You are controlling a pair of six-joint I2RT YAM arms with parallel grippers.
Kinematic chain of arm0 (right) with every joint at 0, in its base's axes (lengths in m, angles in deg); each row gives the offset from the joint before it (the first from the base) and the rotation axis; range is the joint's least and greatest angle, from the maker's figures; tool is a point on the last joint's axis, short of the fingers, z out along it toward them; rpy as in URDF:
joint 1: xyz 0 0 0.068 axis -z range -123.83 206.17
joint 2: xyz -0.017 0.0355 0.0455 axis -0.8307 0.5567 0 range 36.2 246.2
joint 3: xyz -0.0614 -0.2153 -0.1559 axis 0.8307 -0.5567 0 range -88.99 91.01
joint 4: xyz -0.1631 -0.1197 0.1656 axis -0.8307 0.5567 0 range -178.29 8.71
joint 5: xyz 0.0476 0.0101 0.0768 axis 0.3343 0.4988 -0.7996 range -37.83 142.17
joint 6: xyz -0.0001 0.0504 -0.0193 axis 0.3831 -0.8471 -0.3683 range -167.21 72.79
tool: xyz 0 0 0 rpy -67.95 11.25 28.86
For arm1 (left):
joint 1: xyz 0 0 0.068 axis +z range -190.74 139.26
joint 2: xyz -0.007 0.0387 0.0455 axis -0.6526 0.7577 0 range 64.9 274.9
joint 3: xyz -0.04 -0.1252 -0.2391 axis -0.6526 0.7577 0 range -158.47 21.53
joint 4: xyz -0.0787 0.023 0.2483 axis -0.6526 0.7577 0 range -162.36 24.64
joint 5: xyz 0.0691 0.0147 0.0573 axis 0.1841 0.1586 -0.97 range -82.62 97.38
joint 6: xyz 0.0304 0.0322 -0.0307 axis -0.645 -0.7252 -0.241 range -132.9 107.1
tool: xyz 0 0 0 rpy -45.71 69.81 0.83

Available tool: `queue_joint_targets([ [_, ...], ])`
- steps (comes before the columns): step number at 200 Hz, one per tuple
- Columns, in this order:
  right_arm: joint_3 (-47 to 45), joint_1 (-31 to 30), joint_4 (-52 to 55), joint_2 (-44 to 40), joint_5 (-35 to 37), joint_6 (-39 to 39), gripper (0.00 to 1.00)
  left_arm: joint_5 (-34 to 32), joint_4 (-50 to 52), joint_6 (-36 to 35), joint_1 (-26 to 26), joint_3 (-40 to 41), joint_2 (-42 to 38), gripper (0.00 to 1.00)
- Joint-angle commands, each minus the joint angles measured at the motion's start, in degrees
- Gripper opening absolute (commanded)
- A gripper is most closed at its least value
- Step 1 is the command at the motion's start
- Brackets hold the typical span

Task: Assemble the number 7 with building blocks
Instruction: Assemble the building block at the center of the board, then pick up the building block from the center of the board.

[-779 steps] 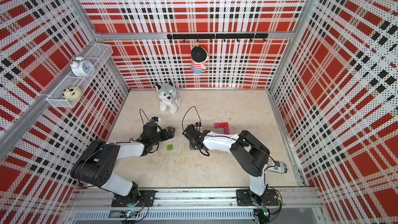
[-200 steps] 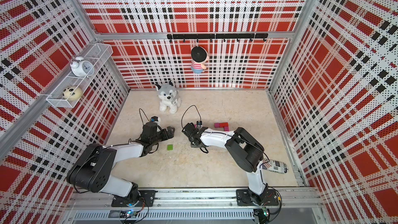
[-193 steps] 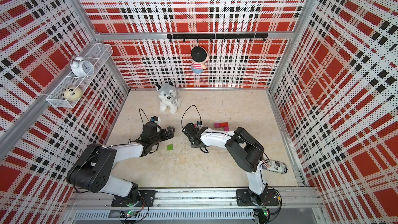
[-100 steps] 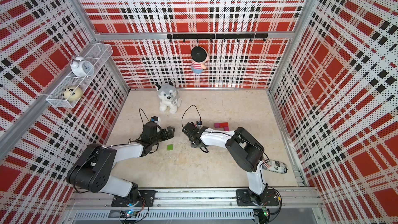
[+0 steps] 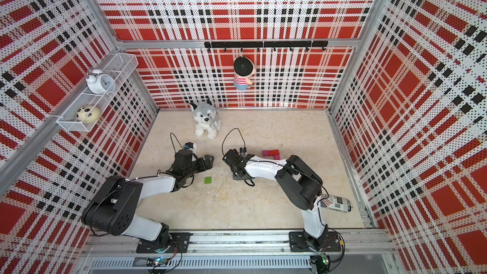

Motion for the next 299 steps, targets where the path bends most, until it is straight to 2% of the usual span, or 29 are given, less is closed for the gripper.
queue_joint_targets([
  [1, 0.7, -0.1, 0.5, 1.3, -0.9, -0.1, 0.35, -0.7, 0.3, -0.5, 0.2, -0.1, -0.4, 0.98],
  [93, 0.9, -0.1, 1.3, 0.8, 0.6, -1.3, 0.43, -0.6, 0.4, -0.6, 0.3, 0.0, -0.6, 0.98],
  [109, 0.8, -0.4, 1.3, -0.7, 2.1, -1.5, 0.47, -0.7, 0.4, -0.6, 0.5, 0.0, -0.9, 0.98],
  [160, 1.1, -2.4, 1.2, -6.6, 7.4, 1.7, 0.49, -2.5, 1.7, -0.7, 0.8, 0.5, -2.8, 0.98],
  [173, 1.2, -3.2, 0.3, -7.7, 7.5, 4.9, 0.51, -3.1, 2.4, -1.0, 1.3, 0.5, -3.6, 0.98],
  [192, 0.7, -4.3, -2.4, -9.0, 7.1, 11.1, 0.59, -2.8, 2.9, -1.0, 2.0, 0.8, -4.9, 0.98],
  [196, 0.6, -4.5, -2.8, -9.1, 7.2, 12.2, 0.61, -2.6, 3.1, -1.0, 3.9, 0.9, -5.2, 0.98],
  [217, -0.5, -5.9, -7.2, -9.7, 6.7, 20.5, 0.73, -2.1, 4.2, -1.4, 6.4, 1.3, -7.0, 0.98],
  [238, -3.1, -7.8, -16.5, -10.1, 4.7, 32.2, 0.84, 2.8, 2.6, 0.1, 11.1, 3.1, -9.0, 0.98],
  [265, -2.3, -8.3, -22.0, -6.5, -1.3, 46.9, 0.86, 6.6, 1.3, 2.5, 16.5, 5.5, -10.5, 0.98],
  [299, 1.3, -8.2, -22.8, -1.0, -10.1, 59.2, 0.84, 5.9, 1.3, 2.5, 18.1, 7.1, -11.9, 0.98],
])
